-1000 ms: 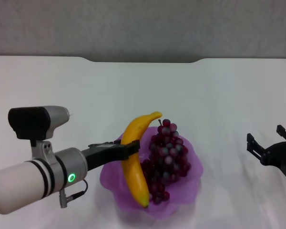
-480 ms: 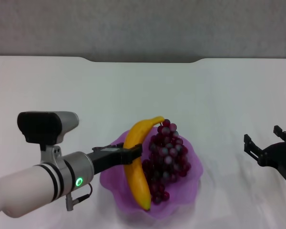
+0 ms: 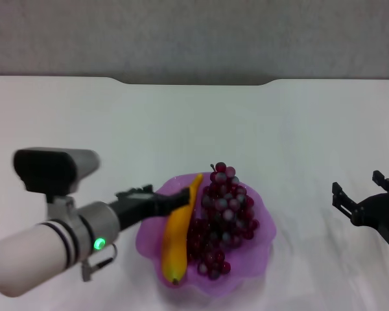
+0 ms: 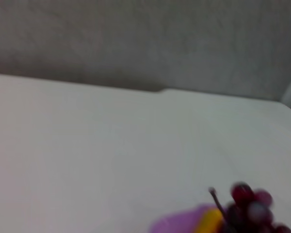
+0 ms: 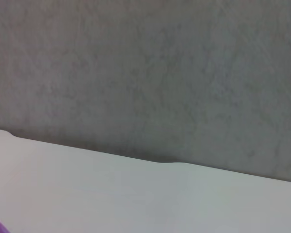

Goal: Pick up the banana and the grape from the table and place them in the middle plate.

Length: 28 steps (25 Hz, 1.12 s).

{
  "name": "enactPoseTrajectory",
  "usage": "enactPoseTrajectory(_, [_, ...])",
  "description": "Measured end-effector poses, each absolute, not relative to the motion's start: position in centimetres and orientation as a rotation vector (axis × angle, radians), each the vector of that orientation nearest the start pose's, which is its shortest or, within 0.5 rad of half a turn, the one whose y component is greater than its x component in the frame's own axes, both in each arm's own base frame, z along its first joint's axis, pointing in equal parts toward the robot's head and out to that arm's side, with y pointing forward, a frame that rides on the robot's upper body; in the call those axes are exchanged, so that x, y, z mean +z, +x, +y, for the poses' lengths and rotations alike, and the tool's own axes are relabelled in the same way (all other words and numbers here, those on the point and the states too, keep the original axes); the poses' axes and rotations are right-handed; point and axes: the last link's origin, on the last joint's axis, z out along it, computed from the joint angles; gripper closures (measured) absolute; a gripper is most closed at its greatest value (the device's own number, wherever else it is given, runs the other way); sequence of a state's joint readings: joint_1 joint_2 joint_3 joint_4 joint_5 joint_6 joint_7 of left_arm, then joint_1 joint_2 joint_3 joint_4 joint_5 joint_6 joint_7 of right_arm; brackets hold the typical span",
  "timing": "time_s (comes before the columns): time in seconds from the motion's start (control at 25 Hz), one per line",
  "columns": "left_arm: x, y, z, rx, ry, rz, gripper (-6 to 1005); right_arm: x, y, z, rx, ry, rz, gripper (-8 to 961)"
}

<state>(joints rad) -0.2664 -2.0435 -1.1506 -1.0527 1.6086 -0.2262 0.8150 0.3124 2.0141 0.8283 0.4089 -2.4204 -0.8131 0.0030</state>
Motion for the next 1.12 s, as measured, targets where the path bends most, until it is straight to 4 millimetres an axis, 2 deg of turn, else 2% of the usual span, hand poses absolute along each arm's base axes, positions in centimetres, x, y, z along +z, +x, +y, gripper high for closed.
enactPoseTrajectory(0.04, [-8.5, -23.6, 33.8, -0.497, -2.081, -1.176, 173, -5.1, 34.5, 31.2, 0.425, -1.829, 0.62, 59])
enactPoseTrajectory(0.2, [-5.1, -24.9, 33.7, -0.533, -1.969, -1.102, 115, -5.1, 34.5, 31.2, 0.425, -1.829, 0.619, 59])
enactPoseTrajectory(0.24, [-3.7, -25.7, 33.4, -0.533, -1.91, -1.073, 100, -5.1, 34.5, 31.2, 0.425, -1.83, 0.619, 59])
enactPoseTrajectory(0.44, [-1.1, -27.7, 32.6, -0.466, -1.776, -0.974, 101, -5.0, 34.5, 31.2, 0.437, -1.82, 0.631, 59])
enactPoseTrajectory(0.56, [-0.8, -28.7, 32.6, -0.392, -1.716, -0.907, 102, -4.7, 34.4, 31.3, 0.453, -1.809, 0.623, 59])
enactPoseTrajectory(0.72, [-1.5, -30.3, 32.6, -0.264, -1.645, -0.81, 103, -4.8, 34.1, 31.4, 0.458, -1.813, 0.613, 59])
enactPoseTrajectory(0.84, [-2.1, -31.3, 31.9, -0.209, -1.586, -0.686, 103, -4.7, 34.1, 31.5, 0.456, -1.814, 0.607, 59])
enactPoseTrajectory(0.96, [-1.9, -31.8, 30.3, -0.299, -1.51, -0.53, 103, -4.7, 34.1, 31.5, 0.455, -1.814, 0.604, 59])
enactPoseTrajectory(1.04, [-1.5, -32.5, 28.8, -0.44, -1.473, -0.489, 103, -4.8, 34.1, 31.5, 0.455, -1.819, 0.602, 59])
enactPoseTrajectory(1.12, [-1.1, -32.8, 28.4, -0.516, -1.458, -0.486, 103, -4.8, 34.0, 31.5, 0.455, -1.82, 0.601, 59])
